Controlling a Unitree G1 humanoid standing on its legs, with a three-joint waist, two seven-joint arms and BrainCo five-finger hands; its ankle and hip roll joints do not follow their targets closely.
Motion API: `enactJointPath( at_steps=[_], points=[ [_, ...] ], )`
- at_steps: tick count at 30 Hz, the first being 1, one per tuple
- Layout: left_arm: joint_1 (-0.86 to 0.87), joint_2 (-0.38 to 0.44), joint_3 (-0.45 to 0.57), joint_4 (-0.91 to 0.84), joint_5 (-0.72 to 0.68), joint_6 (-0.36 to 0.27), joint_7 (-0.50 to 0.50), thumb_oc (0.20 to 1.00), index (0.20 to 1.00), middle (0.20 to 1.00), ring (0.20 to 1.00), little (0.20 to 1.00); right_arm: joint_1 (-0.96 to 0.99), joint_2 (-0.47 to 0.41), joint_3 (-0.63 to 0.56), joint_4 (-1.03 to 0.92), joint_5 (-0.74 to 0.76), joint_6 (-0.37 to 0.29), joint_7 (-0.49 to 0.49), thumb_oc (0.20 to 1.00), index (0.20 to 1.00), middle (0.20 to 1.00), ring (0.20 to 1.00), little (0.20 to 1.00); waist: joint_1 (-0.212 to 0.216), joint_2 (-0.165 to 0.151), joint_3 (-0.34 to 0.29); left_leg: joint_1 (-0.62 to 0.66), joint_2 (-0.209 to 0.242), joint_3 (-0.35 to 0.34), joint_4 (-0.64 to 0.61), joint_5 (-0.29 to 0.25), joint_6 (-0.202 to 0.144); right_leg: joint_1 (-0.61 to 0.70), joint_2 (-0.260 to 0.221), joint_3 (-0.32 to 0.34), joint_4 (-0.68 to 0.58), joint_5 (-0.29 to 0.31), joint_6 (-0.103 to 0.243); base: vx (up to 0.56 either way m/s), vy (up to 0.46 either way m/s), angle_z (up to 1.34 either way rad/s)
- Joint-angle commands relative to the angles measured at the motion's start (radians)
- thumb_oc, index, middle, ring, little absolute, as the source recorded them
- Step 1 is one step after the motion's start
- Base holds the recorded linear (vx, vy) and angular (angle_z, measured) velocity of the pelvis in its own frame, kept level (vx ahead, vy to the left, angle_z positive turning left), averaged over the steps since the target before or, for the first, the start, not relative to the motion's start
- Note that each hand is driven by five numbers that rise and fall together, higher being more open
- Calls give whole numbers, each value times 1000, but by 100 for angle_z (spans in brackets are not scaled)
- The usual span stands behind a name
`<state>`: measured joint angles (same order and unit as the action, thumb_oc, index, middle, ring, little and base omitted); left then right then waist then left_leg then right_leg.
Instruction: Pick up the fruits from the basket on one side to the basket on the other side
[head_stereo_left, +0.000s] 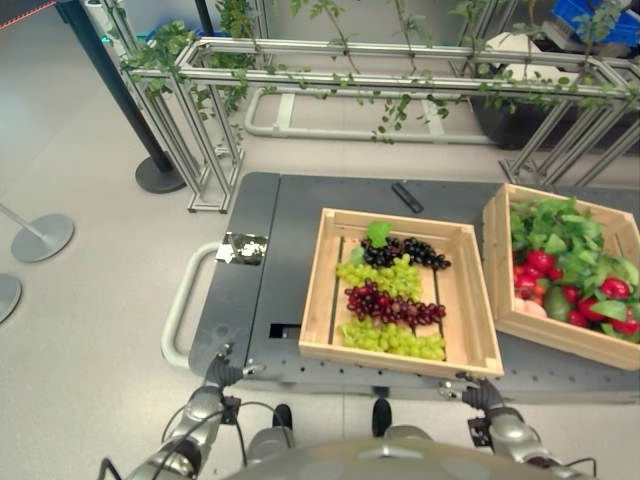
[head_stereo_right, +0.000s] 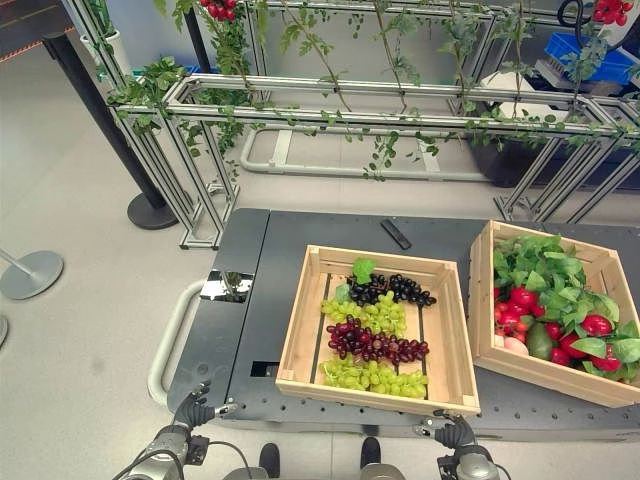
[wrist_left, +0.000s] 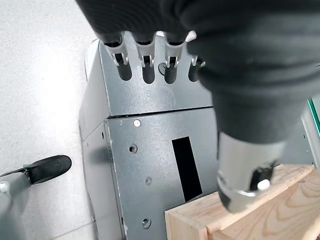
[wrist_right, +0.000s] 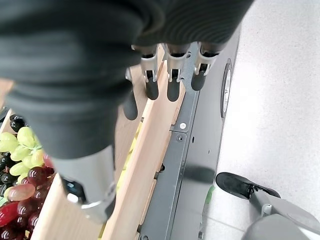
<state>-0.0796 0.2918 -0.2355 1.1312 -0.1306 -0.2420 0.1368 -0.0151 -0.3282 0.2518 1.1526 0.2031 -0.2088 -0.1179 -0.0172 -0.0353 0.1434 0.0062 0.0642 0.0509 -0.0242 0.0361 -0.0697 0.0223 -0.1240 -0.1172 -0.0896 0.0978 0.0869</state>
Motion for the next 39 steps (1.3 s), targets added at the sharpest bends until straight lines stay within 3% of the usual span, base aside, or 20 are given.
enactJointPath(
  at_steps=[1,39],
  points=[
    [-57,21,-10,28,26,-24,0,1000,1000,1000,1000,1000,-70,-2,25,1,-15,-17,-5,1000,1000,1000,1000,1000,-26,-13,9,-73,14,-11,112,-67,-8,-3,-38,15,121,-128,49,0,0,0],
    [-58,15,-11,-2,-5,-30,13,1000,1000,1000,1000,1000,-64,11,33,8,-17,-13,-12,1000,1000,1000,1000,1000,-23,-12,-3,-61,14,-13,98,-67,-8,11,-37,6,121,-139,48,0,0,0]
  ],
)
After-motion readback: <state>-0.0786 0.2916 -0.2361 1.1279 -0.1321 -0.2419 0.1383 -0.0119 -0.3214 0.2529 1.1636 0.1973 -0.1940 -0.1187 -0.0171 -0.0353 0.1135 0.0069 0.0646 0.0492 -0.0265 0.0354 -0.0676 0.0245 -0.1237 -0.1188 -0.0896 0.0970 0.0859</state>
